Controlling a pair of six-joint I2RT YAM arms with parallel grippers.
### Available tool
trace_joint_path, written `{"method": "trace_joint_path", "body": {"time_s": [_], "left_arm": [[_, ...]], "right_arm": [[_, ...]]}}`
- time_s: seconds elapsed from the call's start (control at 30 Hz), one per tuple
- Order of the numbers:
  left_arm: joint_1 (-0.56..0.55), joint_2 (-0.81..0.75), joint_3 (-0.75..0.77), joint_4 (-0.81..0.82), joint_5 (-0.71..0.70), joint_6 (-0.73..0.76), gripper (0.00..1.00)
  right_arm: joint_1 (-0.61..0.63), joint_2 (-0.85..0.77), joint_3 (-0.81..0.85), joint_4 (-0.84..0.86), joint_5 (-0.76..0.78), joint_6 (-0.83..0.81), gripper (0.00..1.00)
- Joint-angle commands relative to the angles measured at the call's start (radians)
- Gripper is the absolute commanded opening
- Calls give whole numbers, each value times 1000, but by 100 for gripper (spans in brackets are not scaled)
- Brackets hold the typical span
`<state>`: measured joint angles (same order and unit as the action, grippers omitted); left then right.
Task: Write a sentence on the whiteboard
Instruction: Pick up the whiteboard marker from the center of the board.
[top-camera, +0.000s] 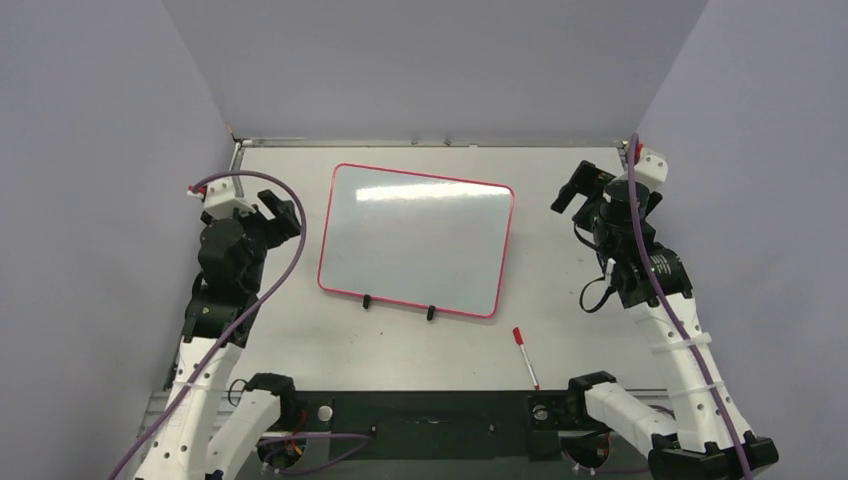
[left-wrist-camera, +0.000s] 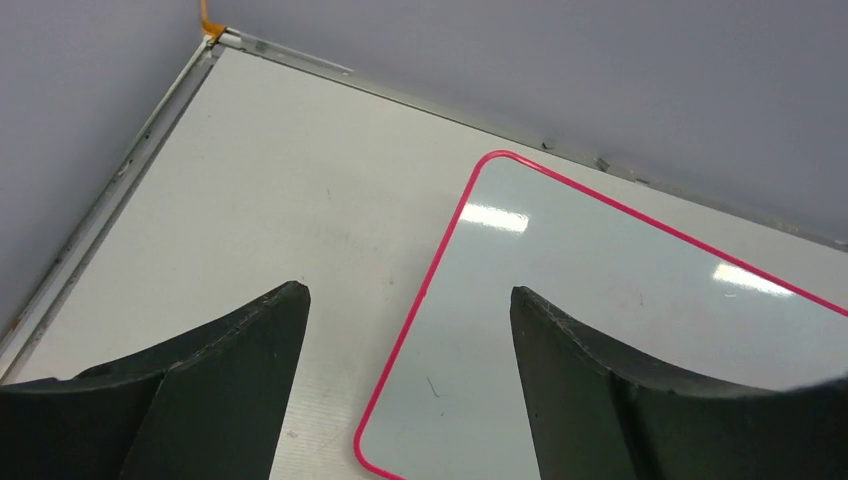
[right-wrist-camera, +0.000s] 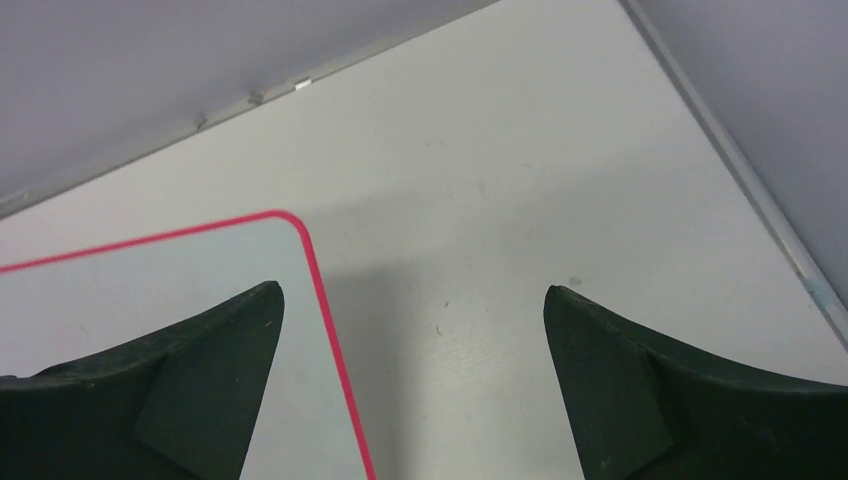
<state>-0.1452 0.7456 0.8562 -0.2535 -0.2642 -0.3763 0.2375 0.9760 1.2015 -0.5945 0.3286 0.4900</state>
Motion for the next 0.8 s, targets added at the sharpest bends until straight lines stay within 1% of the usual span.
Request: {"method": "trace_joint_path", "body": {"time_s": [0.0, 0.07, 0.13, 0.2, 0.27, 0.3, 0.37, 0.47, 0.53, 0.6, 0.67, 0.73, 0.77], "left_arm": [[-30, -4, 89, -86, 91, 96, 72], [-45, -5, 91, -107, 134, 122, 72], [-51, -7, 85, -123, 156, 134, 72], [-52, 0, 68, -125, 185, 144, 72], [-52, 16, 73, -124, 264, 170, 71], [-53, 24, 79, -122, 344, 192, 71], [-59, 78, 109, -131, 436, 213, 70], [-112, 128, 178, -163, 458, 235, 70], [-154, 146, 189, -162, 458, 255, 70], [-177, 148, 177, -148, 462, 262, 70], [-182, 140, 147, -126, 484, 256, 70], [-183, 129, 118, -102, 509, 248, 70], [-183, 125, 105, -94, 515, 247, 70]], "right_arm": [[10, -70, -85, -29, -210, -29, 100], [27, -100, -168, -33, -246, -10, 100], [57, -121, -222, -27, -246, 13, 100], [125, -135, -262, -19, -217, 27, 100], [181, -126, -278, -26, -171, 34, 100], [195, -122, -281, -31, -154, 37, 100], [234, -109, -275, -58, -118, 43, 100], [276, -96, -256, -157, -41, 64, 99], [295, -112, -277, -203, 4, 98, 95], [305, -125, -313, -239, 14, 132, 92], [317, -130, -358, -270, 18, 177, 91], [350, -134, -414, -275, 20, 259, 90], [389, -131, -446, -266, 25, 279, 90]]}}
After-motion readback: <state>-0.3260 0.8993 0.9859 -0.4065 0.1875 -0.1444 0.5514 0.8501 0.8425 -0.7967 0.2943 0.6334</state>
